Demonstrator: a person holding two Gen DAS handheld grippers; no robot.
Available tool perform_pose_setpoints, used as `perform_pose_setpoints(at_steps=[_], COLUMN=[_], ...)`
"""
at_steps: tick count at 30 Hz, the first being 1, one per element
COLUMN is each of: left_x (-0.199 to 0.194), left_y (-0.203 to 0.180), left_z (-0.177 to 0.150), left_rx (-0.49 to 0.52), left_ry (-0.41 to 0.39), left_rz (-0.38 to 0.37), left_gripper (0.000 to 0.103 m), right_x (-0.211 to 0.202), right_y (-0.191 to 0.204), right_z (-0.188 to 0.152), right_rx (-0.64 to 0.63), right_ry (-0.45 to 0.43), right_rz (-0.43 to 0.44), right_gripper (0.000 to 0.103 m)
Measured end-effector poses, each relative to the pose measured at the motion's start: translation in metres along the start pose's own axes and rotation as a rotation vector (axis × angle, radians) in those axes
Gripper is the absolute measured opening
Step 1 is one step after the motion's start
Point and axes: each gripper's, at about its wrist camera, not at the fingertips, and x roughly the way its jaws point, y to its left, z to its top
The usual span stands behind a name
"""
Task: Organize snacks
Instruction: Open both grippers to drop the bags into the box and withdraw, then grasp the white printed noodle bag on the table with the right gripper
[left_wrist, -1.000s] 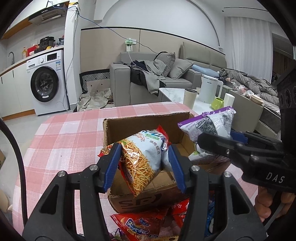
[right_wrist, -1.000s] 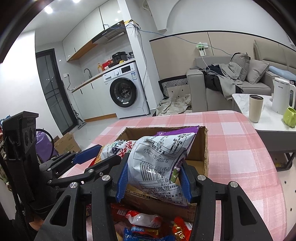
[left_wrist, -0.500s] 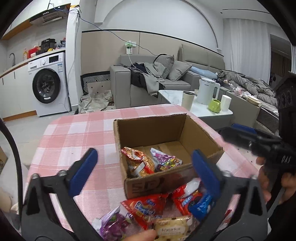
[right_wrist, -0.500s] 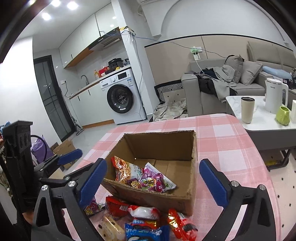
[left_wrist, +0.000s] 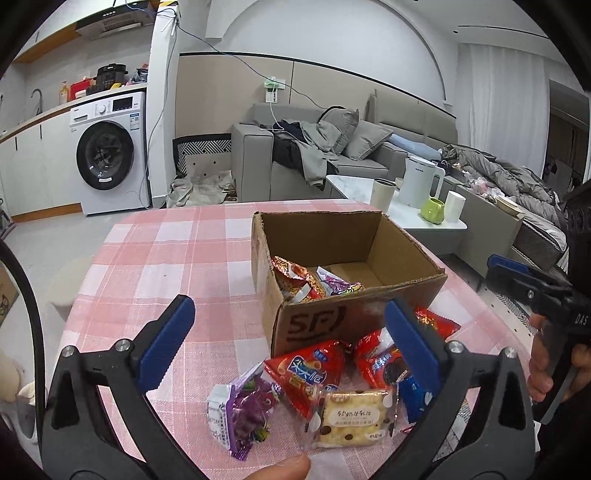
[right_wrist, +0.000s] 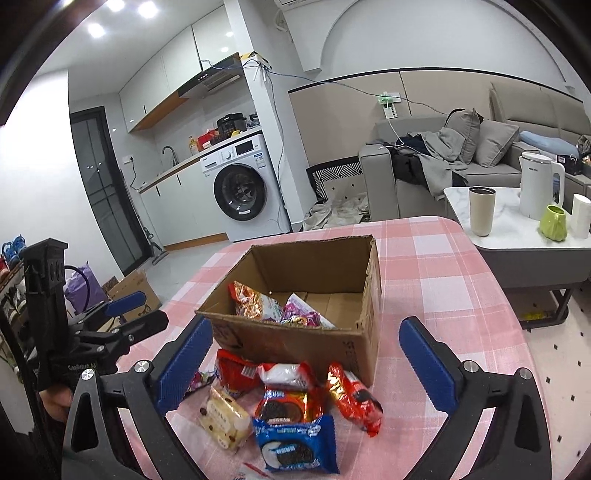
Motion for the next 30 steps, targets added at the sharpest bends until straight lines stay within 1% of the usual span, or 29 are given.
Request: perform_pose_setpoints(at_steps=[6,11,18,22,30], left_x=[-0.015,-0.026,-0.036,-0.037,-0.035], left_y=[-0.003,-0.002,-0.001,-0.004,-0.009], left_z=[-0.005,-0.011,-0.025,-0.032,-0.048], left_rx=[0.012,0.012,0.01,0.026,0.041], left_ry=[-0.005,-0.002,0.011,0.019,0.051], left_rz=[0.008,0.011,0.019,0.034,0.038], left_gripper=[0.102,0.102,0.102,0.102,0.102], right_x=[-0.005,-0.009,-0.013,-0.015,-0.02], right_y=[0.008,0.011,0.012,0.008,0.011], right_z=[-0.012,-0.027,-0.046,-0.055,-0.072], right_rx=[-0.039,-0.033,-0.035,-0.021,-0.017], right_ry=[0.022,0.043,0.071,0.086,0.11], right_rz=[-0.009,0.003,-0.023,-0.026,-0.025], right_gripper=[0.103,0.103,0.103,0.103,0.103])
